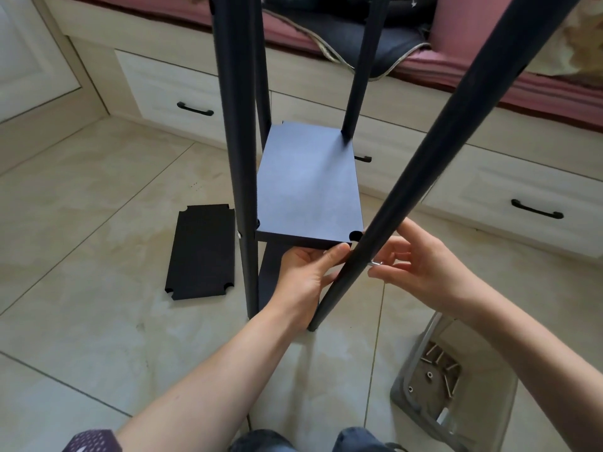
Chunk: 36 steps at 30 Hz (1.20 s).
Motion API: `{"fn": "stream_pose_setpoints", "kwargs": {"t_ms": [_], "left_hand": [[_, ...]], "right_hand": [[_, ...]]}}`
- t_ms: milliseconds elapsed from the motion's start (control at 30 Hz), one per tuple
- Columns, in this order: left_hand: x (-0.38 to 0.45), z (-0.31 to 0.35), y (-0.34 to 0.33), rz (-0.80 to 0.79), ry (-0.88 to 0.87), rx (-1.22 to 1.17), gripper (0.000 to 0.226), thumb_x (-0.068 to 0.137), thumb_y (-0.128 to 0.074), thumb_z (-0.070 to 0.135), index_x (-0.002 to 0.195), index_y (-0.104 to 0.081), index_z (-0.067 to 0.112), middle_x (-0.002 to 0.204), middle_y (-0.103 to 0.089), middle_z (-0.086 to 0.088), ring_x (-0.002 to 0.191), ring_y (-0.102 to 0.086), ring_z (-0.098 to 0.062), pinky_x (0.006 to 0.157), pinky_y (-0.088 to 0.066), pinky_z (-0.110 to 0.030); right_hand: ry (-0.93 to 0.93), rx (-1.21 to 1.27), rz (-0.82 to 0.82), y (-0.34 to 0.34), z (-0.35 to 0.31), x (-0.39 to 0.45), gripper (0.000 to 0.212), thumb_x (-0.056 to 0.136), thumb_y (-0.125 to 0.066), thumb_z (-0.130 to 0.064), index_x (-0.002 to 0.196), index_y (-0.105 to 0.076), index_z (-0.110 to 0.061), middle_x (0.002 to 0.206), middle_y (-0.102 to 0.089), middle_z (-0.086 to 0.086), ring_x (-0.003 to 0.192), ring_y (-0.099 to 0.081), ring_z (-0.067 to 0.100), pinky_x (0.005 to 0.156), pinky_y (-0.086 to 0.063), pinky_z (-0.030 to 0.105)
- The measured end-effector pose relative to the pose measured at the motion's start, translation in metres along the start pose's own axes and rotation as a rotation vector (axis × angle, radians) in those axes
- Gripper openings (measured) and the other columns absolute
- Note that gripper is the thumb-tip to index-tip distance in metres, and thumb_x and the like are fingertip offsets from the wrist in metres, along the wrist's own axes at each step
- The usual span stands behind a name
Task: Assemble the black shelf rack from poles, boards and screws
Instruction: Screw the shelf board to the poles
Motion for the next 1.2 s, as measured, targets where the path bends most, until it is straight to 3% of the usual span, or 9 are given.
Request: {"fn": "stream_pose_setpoints", "kwargs": {"t_ms": [133,233,400,567,667,800,900,1000,1200], "left_hand": [[0.0,0.001,-0.001,-0.009,-0.002,0.015,0.019,0.083,-0.072,0.027,0.097,-0.078,0.016,0.107,-0.075,-0.016,0.106,-0.071,-0.029,0.088,-0.058,-0.038],[0.002,0.0,0.0,-0.004,0.003,0.024,0.022,0.082,-0.072,0.028,0.099,-0.077,0.014,0.108,-0.075,-0.015,0.107,-0.071,-0.029,0.093,-0.056,-0.045],[0.003,-0.002,-0.001,0.003,0.001,0.031,0.029,0.083,-0.072,0.028,0.103,-0.074,0.007,0.109,-0.074,-0.018,0.108,-0.07,-0.03,0.095,-0.054,-0.05],[0.002,-0.001,-0.006,0.008,0.0,-0.021,0.027,0.081,-0.073,0.026,0.098,-0.076,0.005,0.11,-0.072,-0.025,0.107,-0.069,-0.036,0.096,-0.055,-0.05],[0.002,0.0,-0.007,0.036,-0.007,-0.013,0.026,0.079,-0.074,0.025,0.093,-0.077,0.003,0.106,-0.07,-0.031,0.104,-0.068,-0.045,0.099,-0.052,-0.056],[0.002,0.002,-0.007,0.019,-0.015,0.003,0.013,0.087,-0.069,0.019,0.086,-0.08,0.011,0.097,-0.074,-0.024,0.096,-0.072,-0.038,0.097,-0.055,-0.05],[0.001,0.003,-0.006,0.008,-0.025,0.01,0.017,0.084,-0.07,0.025,0.089,-0.079,0.011,0.098,-0.074,-0.024,0.095,-0.073,-0.036,0.09,-0.057,-0.044],[0.001,0.003,-0.006,0.027,-0.025,0.022,0.028,0.081,-0.072,0.028,0.096,-0.076,0.004,0.104,-0.071,-0.029,0.1,-0.07,-0.042,0.097,-0.054,-0.052],[0.001,0.004,-0.005,-0.007,-0.009,0.012,0.018,0.085,-0.069,0.026,0.091,-0.08,0.013,0.105,-0.075,-0.019,0.104,-0.071,-0.034,0.1,-0.053,-0.05]], "right_hand": [[0.042,-0.065,0.131,-0.007,0.001,-0.003,0.056,0.079,-0.079,-0.016,0.113,-0.052,-0.052,0.08,-0.068,0.002,0.07,-0.065,0.014,0.075,-0.058,0.033],[0.097,-0.153,0.2,-0.007,-0.003,-0.009,0.054,0.076,-0.075,-0.032,0.115,-0.049,-0.056,0.08,-0.069,-0.013,0.074,-0.068,0.006,0.076,-0.054,0.015],[0.121,-0.199,0.363,-0.018,0.001,-0.025,0.061,0.072,-0.081,-0.024,0.126,-0.053,-0.031,0.073,-0.069,-0.013,0.069,-0.069,0.003,0.072,-0.052,0.01],[0.096,-0.148,0.497,-0.029,0.008,-0.029,0.035,0.071,-0.082,-0.019,0.098,-0.061,-0.018,0.077,-0.07,-0.011,0.074,-0.071,0.003,0.072,-0.057,0.019],[0.072,-0.094,0.505,-0.031,0.01,-0.027,0.026,0.072,-0.084,-0.018,0.086,-0.062,-0.012,0.077,-0.07,-0.008,0.073,-0.072,0.006,0.07,-0.059,0.024],[0.024,0.02,0.475,-0.033,0.009,-0.024,0.02,0.074,-0.083,-0.009,0.081,-0.065,-0.012,0.073,-0.073,-0.002,0.073,-0.074,0.011,0.071,-0.06,0.031],[0.002,0.099,0.452,-0.033,0.008,-0.024,0.018,0.075,-0.082,-0.006,0.079,-0.065,-0.011,0.072,-0.074,0.0,0.072,-0.074,0.013,0.07,-0.06,0.027],[-0.027,0.141,0.437,-0.033,0.007,-0.024,0.017,0.076,-0.081,-0.005,0.077,-0.064,-0.01,0.071,-0.075,0.0,0.069,-0.074,0.014,0.069,-0.059,0.023],[-0.014,0.039,0.454,-0.032,0.005,-0.028,0.018,0.077,-0.08,-0.01,0.077,-0.063,-0.009,0.07,-0.074,-0.003,0.067,-0.073,0.01,0.069,-0.059,0.028]]}}
Point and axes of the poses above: each hand's wrist, its own x-axis towards the middle knuckle, its own y-axis out of the back of the hand, z = x × y, the point moved 1 cm from there along x, towards the middle knuckle
